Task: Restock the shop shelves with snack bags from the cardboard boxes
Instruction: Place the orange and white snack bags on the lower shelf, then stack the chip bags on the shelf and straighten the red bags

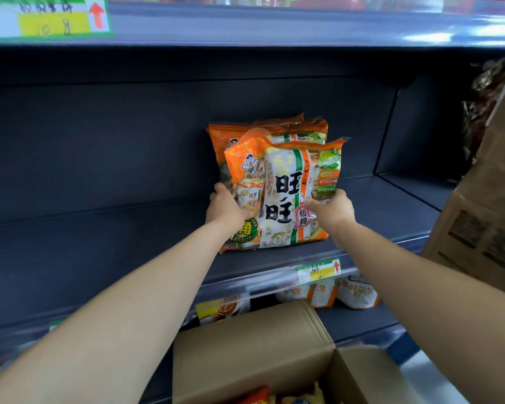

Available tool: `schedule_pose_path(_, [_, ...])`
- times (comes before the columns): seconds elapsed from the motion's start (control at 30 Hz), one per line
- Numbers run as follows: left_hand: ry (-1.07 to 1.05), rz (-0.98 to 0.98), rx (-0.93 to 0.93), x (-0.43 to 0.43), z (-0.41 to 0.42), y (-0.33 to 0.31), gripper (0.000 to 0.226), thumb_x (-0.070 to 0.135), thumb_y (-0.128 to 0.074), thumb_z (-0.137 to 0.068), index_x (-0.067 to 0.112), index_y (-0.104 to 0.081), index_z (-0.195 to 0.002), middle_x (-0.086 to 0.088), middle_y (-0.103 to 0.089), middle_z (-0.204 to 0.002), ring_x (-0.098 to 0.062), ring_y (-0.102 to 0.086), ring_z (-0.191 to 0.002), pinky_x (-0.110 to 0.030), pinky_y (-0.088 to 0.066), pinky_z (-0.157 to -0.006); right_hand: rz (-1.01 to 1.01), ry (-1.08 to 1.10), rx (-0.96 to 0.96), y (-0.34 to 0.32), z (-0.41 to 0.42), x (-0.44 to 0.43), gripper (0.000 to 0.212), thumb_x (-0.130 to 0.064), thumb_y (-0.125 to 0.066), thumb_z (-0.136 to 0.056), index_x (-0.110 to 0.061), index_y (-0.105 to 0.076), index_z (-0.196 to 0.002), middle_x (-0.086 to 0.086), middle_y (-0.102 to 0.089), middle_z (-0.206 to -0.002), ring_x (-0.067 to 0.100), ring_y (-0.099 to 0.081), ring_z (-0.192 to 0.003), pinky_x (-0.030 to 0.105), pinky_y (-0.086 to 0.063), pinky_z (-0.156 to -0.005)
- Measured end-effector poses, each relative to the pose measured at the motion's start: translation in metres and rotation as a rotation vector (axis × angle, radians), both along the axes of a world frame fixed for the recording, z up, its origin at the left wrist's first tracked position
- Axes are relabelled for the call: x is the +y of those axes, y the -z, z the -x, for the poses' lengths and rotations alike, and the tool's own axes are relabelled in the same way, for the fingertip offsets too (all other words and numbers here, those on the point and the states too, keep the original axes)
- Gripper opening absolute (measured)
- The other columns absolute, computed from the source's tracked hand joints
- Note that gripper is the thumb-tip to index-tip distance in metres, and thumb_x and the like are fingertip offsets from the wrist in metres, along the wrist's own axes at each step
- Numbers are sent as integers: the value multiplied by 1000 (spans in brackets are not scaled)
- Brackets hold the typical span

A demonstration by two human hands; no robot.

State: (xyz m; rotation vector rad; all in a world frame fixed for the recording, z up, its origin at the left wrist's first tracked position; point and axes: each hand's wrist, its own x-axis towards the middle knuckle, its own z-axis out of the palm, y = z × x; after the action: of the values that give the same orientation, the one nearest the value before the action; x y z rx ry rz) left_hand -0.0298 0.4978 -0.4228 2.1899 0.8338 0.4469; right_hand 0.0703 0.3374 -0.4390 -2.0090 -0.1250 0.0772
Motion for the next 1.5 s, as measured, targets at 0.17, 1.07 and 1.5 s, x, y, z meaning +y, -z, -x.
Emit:
schedule_pose_path(0.17, [-27,-50,-38,-7,21,-6,69,22,-75,-80,7,-31,-132,-14,-41,-137,-33,-51,-120,-39,-45,-87,80,87,-129,-7,19,-4,54,-30,-64,-89,-3,-40,-129,17,-46,-130,36,-49,-117,49,-47,-92])
schedule_pose_path(1.07, [441,-17,874,-33,178,222,44,21,-67,-85,3,-56,-124,-10,-60,-125,-25,-57,-113,-33,-48,-93,1142,-1134,183,190,157,-31,32,-24,-54,-93,-2,-64,-114,13,-63,-119,28,-57,-112,32,-45,-90])
schedule_pose_path(1.5, [502,219,927,-56,150,266,86,41,-66,-85,10,-21,-150,-8,-32,-153,-26,-36,-138,-37,-35,-112,1306,-1248,402,236,152,-66,59,-49,-54,-90,-6,-57,-130,9,-51,-137,25,-47,-125,34,-37,-102])
